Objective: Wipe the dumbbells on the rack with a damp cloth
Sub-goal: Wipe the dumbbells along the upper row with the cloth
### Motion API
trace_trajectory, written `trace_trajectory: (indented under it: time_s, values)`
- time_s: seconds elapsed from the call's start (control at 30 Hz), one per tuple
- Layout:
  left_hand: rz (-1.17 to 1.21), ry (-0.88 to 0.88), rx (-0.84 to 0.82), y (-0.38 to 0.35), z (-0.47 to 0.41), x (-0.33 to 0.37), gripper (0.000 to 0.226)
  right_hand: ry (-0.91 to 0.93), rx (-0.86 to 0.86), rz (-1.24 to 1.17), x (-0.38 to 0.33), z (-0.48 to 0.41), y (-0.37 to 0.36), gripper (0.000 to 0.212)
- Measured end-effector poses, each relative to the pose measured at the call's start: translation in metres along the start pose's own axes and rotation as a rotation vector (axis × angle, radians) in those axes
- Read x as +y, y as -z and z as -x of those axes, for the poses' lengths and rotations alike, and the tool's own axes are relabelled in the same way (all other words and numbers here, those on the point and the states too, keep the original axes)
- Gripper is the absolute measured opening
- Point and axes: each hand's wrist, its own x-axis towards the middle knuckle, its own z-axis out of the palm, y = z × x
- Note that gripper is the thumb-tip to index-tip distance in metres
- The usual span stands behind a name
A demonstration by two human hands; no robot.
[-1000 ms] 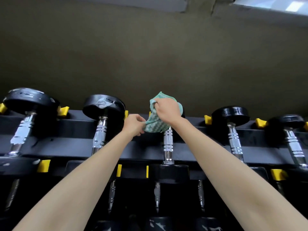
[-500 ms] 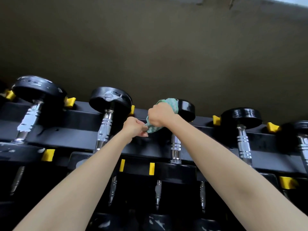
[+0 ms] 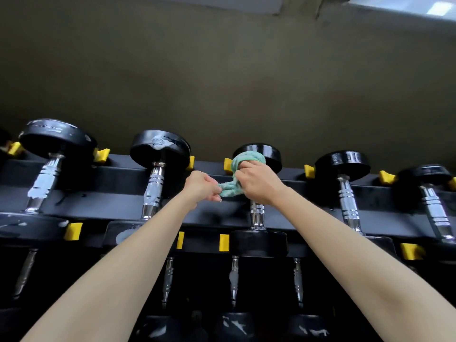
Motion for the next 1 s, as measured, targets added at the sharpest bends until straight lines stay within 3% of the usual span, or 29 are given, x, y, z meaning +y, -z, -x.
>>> trace_trajectory:
  time_s: [0.13, 0.4, 0.6, 0.7, 0.83, 1.0]
  values:
    - [0.019, -0.004, 0.021, -0.011, 0.005, 0.008, 0.018, -0.131, 0.11, -0.054, 0.008, 0.024, -0.003, 0.029]
    - [0.006, -0.063, 0.046, -0.015, 0.013, 0.02, 0.02, -0.626, 0.272, -0.524, 0.011, 0.049, -0.007, 0.033]
    - [-0.083, -0.141, -0.077, -0.037, 0.03, 0.025, 0.019, -1.287, 0.306, -0.881, 0.038, 0.063, -0.005, 0.037]
    - [-0.106, -0.166, -0.123, -0.042, 0.036, 0.028, 0.014, -1.365, 0.265, -0.919, 0.043, 0.078, 0.001, 0.036]
    - [-0.04, -0.224, -0.1, -0.038, 0.041, 0.033, 0.006, -1.379, 0.082, -0.969, 0.031, 0.089, 0.012, 0.029]
    - [0.142, -0.275, 0.155, -0.03, 0.035, 0.042, 0.021, -1.263, 0.117, -1.481, 0.021, 0.081, 0.025, 0.017]
